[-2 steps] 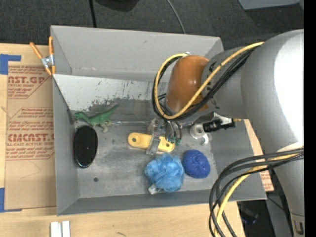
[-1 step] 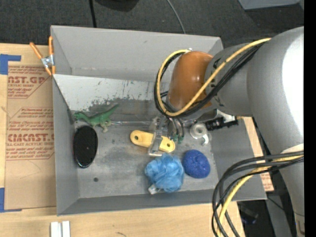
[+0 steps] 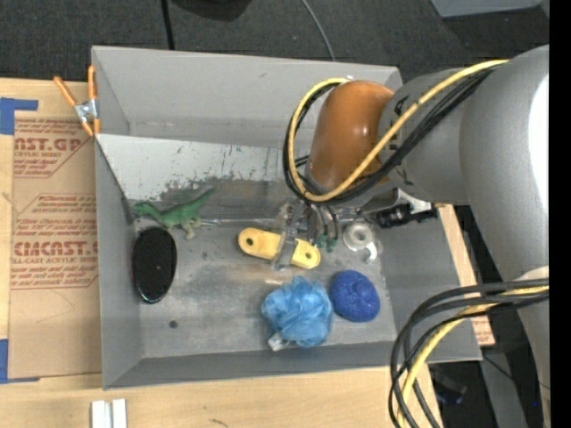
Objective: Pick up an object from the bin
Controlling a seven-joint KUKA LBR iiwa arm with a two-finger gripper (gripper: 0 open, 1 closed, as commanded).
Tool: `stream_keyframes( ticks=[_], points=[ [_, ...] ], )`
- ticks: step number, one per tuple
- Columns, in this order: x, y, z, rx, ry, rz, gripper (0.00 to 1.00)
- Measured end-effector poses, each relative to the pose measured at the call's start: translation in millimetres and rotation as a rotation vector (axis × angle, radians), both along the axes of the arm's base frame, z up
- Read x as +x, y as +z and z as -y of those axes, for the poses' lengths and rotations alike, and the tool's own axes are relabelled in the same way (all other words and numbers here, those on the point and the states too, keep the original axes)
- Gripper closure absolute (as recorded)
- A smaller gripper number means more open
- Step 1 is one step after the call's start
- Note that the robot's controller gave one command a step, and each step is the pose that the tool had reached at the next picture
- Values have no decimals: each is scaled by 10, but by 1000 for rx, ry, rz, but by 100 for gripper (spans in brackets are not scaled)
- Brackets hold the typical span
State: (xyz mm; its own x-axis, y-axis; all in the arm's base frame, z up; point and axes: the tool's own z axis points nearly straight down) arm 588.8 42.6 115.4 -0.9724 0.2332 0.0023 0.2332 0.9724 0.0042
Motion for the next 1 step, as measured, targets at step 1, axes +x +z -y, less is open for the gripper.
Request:
stream_keyframes(
  ticks=[1],
  points=[
    [11, 204, 0, 0, 0, 4, 100]
  ],
)
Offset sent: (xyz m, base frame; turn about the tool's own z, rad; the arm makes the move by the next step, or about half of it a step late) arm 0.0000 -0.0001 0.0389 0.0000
